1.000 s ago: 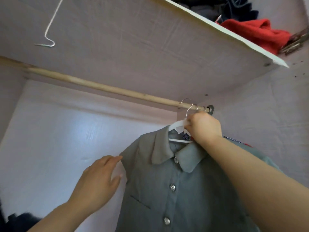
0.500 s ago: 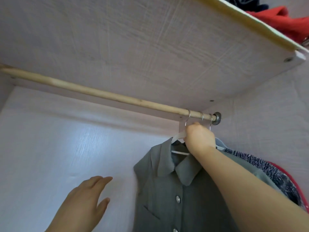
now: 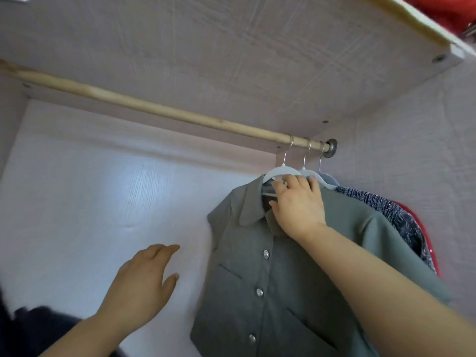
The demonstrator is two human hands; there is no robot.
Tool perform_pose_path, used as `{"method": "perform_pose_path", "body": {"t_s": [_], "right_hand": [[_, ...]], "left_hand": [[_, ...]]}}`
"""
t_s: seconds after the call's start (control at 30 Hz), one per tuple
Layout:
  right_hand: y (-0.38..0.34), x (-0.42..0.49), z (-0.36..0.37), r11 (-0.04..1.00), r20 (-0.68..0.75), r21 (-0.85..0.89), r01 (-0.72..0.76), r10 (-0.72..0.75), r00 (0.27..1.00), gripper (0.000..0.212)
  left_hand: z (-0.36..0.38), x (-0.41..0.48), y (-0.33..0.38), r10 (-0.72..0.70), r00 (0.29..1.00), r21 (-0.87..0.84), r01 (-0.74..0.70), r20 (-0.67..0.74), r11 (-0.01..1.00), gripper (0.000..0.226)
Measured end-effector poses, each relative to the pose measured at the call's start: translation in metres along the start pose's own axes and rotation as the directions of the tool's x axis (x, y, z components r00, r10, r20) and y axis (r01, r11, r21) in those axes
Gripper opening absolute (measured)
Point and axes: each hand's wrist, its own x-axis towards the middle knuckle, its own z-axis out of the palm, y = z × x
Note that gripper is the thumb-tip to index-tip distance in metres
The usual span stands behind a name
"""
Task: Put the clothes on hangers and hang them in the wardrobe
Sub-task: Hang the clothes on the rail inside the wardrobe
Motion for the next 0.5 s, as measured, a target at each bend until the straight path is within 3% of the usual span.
{"method": "perform_pose_path", "body": {"t_s": [0.3, 0.5], "right_hand": [[-0.085, -0.149, -0.007, 0.956, 0.224, 0.290, 0.045, -0.113, 0.968, 0.055], [-0.144, -0.284, -0.011, 0.911, 0.452, 0.411, -0.027, -0.178, 0.874, 0.053]], "left_hand": [[-0.007, -0.101, -0.006, -0.035, 0.986, 0.003, 0.035, 0.164, 0.999, 0.055], [-0.006, -0.215, -0.013, -0.115, 0.929, 0.085, 0.091, 0.353, 0.992, 0.056]]}}
